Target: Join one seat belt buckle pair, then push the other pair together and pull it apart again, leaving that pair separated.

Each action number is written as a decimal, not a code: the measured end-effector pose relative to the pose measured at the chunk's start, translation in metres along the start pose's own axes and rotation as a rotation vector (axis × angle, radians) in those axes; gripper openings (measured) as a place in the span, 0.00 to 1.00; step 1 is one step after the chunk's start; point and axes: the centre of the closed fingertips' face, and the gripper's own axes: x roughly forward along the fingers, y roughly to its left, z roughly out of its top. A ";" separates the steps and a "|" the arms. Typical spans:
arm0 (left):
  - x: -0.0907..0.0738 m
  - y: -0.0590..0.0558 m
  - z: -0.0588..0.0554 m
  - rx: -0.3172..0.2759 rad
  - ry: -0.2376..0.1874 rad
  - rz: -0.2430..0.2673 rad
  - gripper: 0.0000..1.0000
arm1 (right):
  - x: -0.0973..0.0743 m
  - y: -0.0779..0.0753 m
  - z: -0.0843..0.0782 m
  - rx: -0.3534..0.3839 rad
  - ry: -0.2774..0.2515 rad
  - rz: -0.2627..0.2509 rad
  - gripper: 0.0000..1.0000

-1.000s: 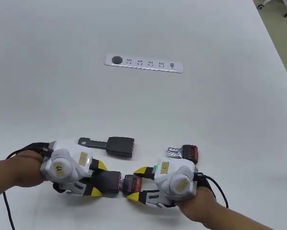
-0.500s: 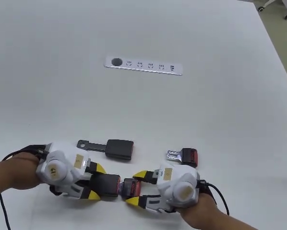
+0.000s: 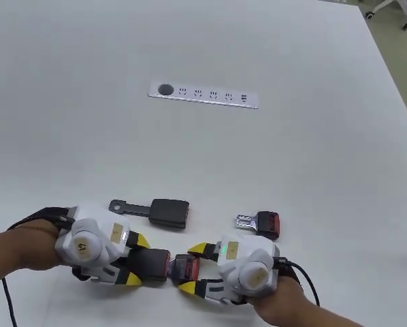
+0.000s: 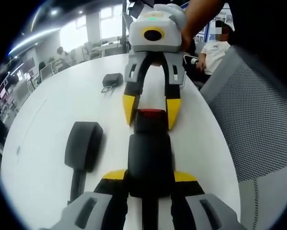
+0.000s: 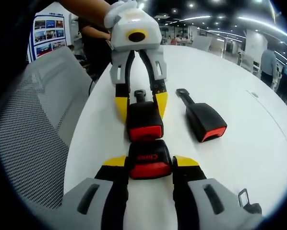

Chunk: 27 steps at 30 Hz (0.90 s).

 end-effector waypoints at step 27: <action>-0.034 0.020 0.040 -0.131 -0.059 0.193 0.83 | -0.041 -0.021 0.016 0.067 -0.093 -0.118 0.73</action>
